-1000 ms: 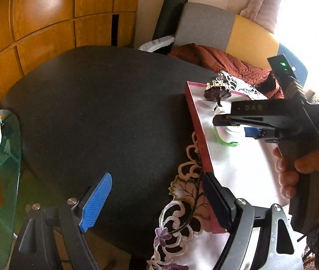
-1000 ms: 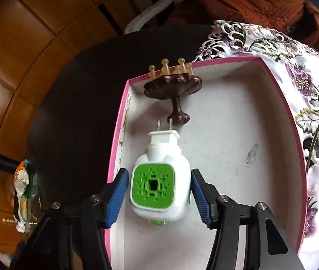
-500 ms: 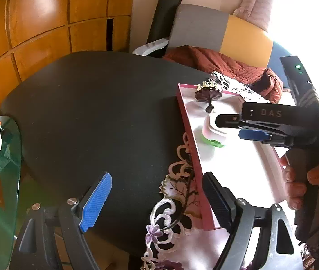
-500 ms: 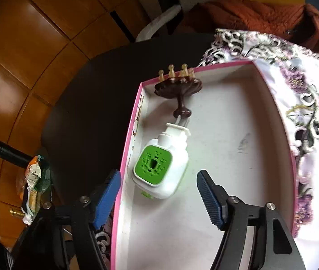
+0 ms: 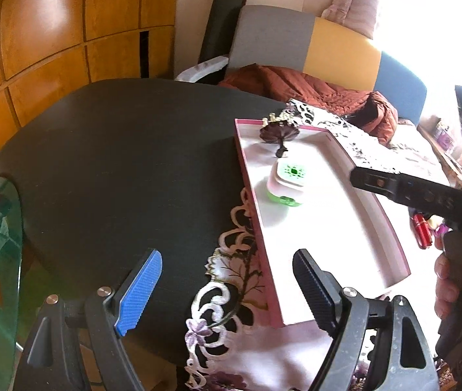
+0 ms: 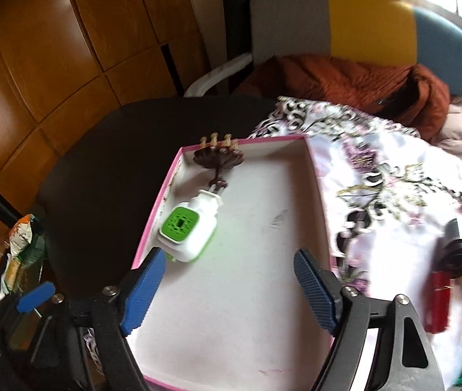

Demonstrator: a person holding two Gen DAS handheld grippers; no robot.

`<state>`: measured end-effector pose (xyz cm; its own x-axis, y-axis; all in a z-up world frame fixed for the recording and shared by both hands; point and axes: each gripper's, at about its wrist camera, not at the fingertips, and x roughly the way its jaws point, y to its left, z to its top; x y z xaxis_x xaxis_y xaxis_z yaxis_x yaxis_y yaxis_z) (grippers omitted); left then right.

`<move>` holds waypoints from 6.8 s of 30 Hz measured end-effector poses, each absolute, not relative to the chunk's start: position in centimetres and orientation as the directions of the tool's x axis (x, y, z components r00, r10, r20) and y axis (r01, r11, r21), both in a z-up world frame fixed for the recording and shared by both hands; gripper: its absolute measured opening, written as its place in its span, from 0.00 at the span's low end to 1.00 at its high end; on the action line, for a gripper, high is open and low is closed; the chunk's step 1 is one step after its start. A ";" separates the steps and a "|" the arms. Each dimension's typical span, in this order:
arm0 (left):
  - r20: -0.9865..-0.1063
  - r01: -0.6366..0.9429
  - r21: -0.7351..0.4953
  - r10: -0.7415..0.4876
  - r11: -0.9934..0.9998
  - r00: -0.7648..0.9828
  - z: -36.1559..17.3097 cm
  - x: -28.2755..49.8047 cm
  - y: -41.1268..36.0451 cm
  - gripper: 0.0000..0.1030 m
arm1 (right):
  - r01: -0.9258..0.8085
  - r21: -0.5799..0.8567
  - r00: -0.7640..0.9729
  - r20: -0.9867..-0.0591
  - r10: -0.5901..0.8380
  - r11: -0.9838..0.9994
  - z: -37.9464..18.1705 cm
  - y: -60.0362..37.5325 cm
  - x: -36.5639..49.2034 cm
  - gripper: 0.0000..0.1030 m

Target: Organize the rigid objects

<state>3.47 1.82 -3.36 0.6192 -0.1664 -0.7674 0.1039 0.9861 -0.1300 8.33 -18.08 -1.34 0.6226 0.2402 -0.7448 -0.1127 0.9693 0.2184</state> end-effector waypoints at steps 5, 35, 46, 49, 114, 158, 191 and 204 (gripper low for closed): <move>-0.760 0.109 -0.133 -0.172 0.985 0.627 -3.1 3.3 1.2 0.81 | -0.090 0.175 0.643 -0.741 0.191 0.980 -0.9 -21.1 5.9 0.83; -0.769 0.461 -0.225 -0.447 0.859 0.458 -0.8 5.1 -15.4 0.78 | 0.663 0.241 0.558 -0.790 -0.253 0.708 -3.7 -53.5 -1.7 0.87; -0.797 0.505 -0.352 -0.535 0.788 0.279 -2.1 8.8 -24.5 0.56 | 0.695 0.313 0.558 -0.803 -0.211 0.647 -4.4 -55.0 -2.8 0.87; -0.791 0.519 -0.369 -0.554 0.771 0.260 -2.2 9.8 -26.5 0.52 | 0.698 0.333 0.566 -0.800 -0.202 0.634 -4.4 -55.3 -2.9 0.87; -0.818 0.723 -0.268 -0.546 0.637 0.179 -7.1 2.0 -27.3 0.42 | 0.608 0.475 0.556 -0.827 0.086 0.636 -6.1 -54.1 -2.5 0.56; -0.801 0.705 -0.267 -0.559 0.657 0.216 -8.2 1.5 -26.5 0.42 | 0.461 0.262 0.366 -0.926 0.088 0.848 -8.1 -47.0 -3.2 0.59; -0.727 0.660 -0.276 -0.601 0.699 0.332 -2.4 1.0 -22.3 0.42 | 0.603 0.005 0.217 -0.963 -0.159 0.797 -9.2 -50.7 -3.6 0.44; -0.732 0.499 -0.272 -0.513 0.823 0.448 -1.5 3.9 -14.6 0.42 | 0.597 -0.011 0.231 -0.955 -0.185 0.802 -8.9 -49.8 -3.7 0.44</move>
